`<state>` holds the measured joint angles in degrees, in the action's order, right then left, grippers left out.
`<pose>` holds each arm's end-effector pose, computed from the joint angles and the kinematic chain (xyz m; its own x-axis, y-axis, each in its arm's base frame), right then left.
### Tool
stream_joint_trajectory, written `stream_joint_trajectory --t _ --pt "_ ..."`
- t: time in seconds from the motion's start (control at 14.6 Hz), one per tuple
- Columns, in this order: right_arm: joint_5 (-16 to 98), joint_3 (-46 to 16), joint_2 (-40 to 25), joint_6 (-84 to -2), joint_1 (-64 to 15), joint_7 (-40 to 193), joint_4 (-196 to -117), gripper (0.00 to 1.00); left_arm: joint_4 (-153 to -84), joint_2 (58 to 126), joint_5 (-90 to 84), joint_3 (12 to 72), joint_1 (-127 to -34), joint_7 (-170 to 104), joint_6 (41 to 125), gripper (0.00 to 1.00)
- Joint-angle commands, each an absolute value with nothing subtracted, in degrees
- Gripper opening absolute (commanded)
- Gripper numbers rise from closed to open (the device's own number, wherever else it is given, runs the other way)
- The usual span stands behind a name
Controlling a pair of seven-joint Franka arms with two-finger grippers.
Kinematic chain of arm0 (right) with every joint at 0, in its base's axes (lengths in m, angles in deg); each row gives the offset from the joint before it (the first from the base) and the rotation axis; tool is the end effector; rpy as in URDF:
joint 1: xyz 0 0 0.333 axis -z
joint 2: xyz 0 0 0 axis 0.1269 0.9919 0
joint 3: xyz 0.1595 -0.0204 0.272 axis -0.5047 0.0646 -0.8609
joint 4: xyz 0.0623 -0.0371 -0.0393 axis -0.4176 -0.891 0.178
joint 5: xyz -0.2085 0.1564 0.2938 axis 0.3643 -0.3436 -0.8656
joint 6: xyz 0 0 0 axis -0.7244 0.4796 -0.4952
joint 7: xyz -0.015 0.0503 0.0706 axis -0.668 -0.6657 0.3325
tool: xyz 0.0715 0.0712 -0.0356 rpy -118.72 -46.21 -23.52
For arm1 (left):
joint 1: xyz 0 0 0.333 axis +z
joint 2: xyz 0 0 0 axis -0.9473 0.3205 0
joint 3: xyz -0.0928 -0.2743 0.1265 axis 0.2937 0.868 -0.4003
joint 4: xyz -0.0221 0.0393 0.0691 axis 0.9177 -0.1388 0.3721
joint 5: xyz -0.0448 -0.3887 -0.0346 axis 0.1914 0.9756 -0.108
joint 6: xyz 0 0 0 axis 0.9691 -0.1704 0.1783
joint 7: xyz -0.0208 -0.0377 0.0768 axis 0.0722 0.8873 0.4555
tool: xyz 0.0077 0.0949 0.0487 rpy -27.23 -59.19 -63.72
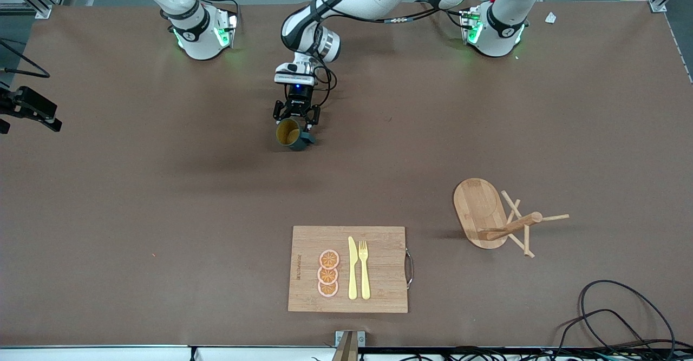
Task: Transfer cup from left to right arm and place
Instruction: 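Lower the teal mug upright onto the table with the left gripper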
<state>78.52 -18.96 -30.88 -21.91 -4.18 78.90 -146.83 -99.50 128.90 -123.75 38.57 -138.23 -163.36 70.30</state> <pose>0.5589 -0.0468 0.6388 0.9951 0.0457 0.0873 0.0436 -0.9987 0.0252 0.2167 -0.6764 0.0762 0.1597 -0.0865 0.9834 -0.1867 -0.9808 -0.0560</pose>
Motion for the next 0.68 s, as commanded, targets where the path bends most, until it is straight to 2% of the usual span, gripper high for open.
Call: stream_joint_trajectory --t 0.0,0.27,0.62 --pt "77.7 -19.1 -31.6 -21.7 -3.9 78.6 -147.5 1.00 -97.7 129.1 -123.1 38.5 -138.9 -163.8 69.4 0.99" --pt "77.7 -19.1 -31.6 -21.7 -3.9 78.6 -147.5 1.00 -97.6 125.8 -111.1 39.6 -138.8 -161.1 69.8 1.00" --pt "77.7 -19.1 -31.6 -21.7 -3.9 78.6 -147.5 1.00 -96.7 122.6 -97.7 44.2 -137.0 -158.7 70.5 1.00"
